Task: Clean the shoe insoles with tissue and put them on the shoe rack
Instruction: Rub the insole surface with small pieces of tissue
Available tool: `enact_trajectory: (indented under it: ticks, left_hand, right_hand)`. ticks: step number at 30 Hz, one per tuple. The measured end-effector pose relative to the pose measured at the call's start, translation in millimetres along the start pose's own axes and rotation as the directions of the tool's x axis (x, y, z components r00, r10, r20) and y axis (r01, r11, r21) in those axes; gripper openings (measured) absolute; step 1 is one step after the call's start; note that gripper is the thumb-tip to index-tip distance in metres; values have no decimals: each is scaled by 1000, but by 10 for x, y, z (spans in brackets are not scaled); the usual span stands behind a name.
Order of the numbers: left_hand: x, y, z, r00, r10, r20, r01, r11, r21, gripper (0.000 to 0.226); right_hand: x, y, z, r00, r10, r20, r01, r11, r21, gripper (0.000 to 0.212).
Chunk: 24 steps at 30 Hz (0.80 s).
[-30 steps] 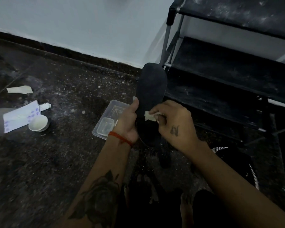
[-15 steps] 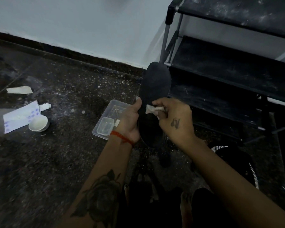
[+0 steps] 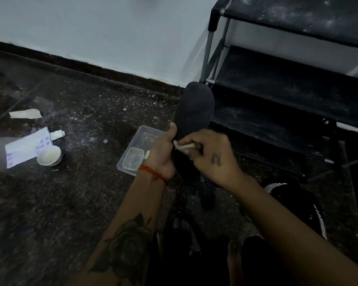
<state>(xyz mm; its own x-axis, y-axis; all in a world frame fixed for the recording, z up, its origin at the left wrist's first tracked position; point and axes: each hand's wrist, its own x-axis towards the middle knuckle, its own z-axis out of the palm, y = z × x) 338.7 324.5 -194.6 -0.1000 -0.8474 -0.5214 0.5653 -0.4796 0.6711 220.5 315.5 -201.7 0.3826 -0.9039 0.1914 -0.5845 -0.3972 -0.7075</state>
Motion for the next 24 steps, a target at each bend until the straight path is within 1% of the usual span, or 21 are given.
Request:
enact_trajectory:
  ticks: [2, 3, 4, 5, 8, 9, 10, 12, 14, 15, 16, 17, 18, 19, 20, 21, 22, 24]
  left_hand:
    - [35, -5, -45, 1000, 3, -16, -2, 1000, 23, 59]
    - [43, -7, -55, 1000, 14, -13, -14, 999, 39, 58]
    - [32, -5, -49, 1000, 30, -6, -30, 998, 56, 58]
    - [20, -6, -37, 999, 47, 1, -47, 996, 81, 57]
    - [26, -26, -20, 995, 90, 48, -95, 989, 109, 56]
    - [25, -27, -18, 993, 101, 67, -107, 989, 98, 56]
    - [29, -32, -19, 992, 108, 71, -114, 989, 92, 56]
    - [50, -34, -47, 991, 106, 78, -111, 992, 64, 56]
    - [77, -43, -73, 992, 88, 89, -90, 996, 20, 56]
    - [89, -49, -82, 992, 82, 91, -83, 997, -1, 55]
    - [99, -49, -87, 991, 89, 98, -88, 996, -22, 53]
    - [119, -49, -95, 989, 107, 106, -103, 994, -41, 50]
    - [150, -51, -104, 985, 129, 111, -122, 990, -64, 47]
    - [185, -64, -117, 982, 149, 112, -141, 987, -76, 45]
    - [217, -79, -124, 981, 159, 111, -150, 985, -83, 44]
    - [253, -100, -135, 981, 165, 99, -157, 984, -84, 43]
    - [271, -121, -135, 982, 170, 77, -164, 983, -78, 43]
    - [306, -171, -149, 984, 175, 34, -173, 983, -59, 42]
  right_hand:
    - [-7, -15, -34, 988, -39, 146, 36, 999, 24, 21]
    - [-2, -1, -73, 983, -46, 175, 40, 998, 40, 21]
    - [11, 25, -112, 986, -47, 160, 41, 998, 39, 20]
    - [26, 62, -144, 994, -42, 106, 40, 999, 14, 19]
    - [48, 149, -159, 993, 12, -115, -23, 995, -97, 22]
    - [48, 153, -132, 988, 30, -150, -46, 994, -99, 23]
    - [44, 147, -98, 987, 36, -154, -50, 995, -89, 23]
    - [31, 115, -40, 996, 14, -89, -20, 998, -62, 23]
    - [25, 76, -64, 999, 2, 47, -1, 1000, -13, 20]
    - [28, 66, -104, 992, 13, 123, -17, 1000, 27, 19]
    - [34, 54, -152, 982, 33, 185, -49, 996, 80, 17]
    - [46, 48, -202, 977, 63, 205, -96, 983, 154, 17]
    - [65, 56, -248, 980, 106, 170, -146, 959, 242, 18]
    - [86, 79, -280, 982, 166, 88, -186, 924, 335, 22]
    - [112, 124, -300, 971, 238, -4, -216, 888, 406, 24]
    - [134, 178, -305, 951, 304, -62, -246, 861, 445, 24]
    - [149, 232, -297, 931, 359, -70, -289, 839, 461, 22]
    - [146, 343, -239, 890, 455, 26, -410, 775, 481, 19]
